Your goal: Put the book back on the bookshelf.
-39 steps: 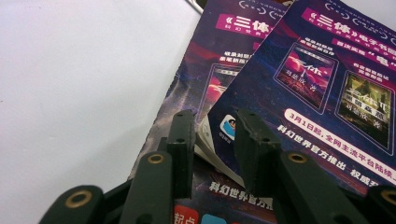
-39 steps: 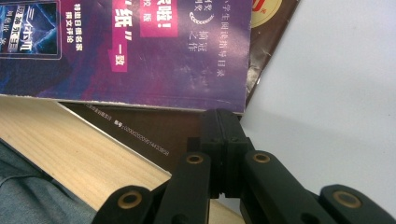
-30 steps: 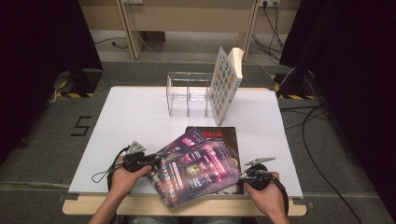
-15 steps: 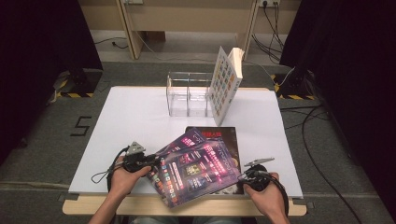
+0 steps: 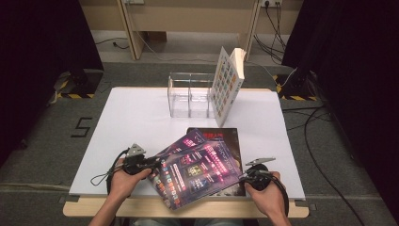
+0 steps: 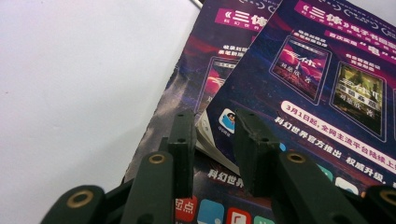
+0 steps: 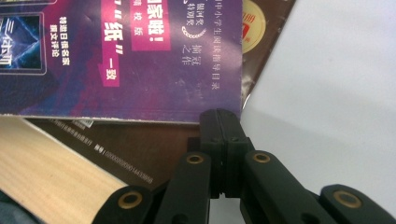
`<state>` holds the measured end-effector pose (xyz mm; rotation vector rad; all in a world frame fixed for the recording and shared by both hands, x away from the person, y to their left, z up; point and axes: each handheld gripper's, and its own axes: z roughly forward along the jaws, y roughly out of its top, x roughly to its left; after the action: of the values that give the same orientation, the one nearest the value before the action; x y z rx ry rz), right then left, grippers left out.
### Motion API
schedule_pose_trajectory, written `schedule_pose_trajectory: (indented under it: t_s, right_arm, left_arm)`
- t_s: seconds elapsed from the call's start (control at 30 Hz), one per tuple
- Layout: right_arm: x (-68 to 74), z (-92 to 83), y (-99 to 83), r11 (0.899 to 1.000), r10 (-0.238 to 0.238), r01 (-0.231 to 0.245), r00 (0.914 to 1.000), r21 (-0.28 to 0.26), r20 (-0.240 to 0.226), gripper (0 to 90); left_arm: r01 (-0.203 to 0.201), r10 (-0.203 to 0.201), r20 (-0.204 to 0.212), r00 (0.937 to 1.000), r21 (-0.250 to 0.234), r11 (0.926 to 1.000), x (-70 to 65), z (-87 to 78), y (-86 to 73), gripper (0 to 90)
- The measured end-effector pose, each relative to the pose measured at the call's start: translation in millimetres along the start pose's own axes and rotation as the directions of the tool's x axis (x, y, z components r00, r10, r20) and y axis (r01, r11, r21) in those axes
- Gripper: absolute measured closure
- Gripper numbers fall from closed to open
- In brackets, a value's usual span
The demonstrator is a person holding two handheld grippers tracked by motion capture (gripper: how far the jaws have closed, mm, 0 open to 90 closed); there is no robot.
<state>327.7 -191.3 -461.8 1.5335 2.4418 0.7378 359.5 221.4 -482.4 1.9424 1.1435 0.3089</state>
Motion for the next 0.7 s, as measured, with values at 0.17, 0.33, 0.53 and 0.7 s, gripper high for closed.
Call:
schedule_pose_trajectory:
  t_s: [0.17, 0.33, 0.53, 0.7]
  right_arm:
    - [-3.0, 2.7, 5.2, 1.000, -0.007, 0.007, 0.9999, -0.009, 0.013, 90.0]
    - [-7.1, 6.3, 12.5, 1.000, 0.003, -0.003, 0.9997, -0.013, 0.025, 90.0]
    - [-11.3, 10.7, 21.0, 1.000, 0.015, -0.015, 0.9991, -0.019, 0.041, 90.0]
    - [-14.4, 13.8, 27.2, 1.000, 0.019, -0.018, 0.9984, -0.022, 0.054, 90.0]
  left_arm:
    - [-0.003, 0.003, 0.004, 1.0000, 0.008, 1.0000, -0.2, -0.9, 0.0, 68.6]
    - [-0.005, 0.004, 0.010, 0.9999, 0.017, 0.9998, -1.6, -2.0, -0.3, 68.6]
    - [-0.013, 0.013, 0.015, 0.9998, 0.030, 0.9995, -3.4, -3.1, -0.1, 68.5]
    - [-0.018, 0.018, 0.021, 0.9996, 0.040, 0.9990, -5.4, -4.2, -0.1, 68.4]
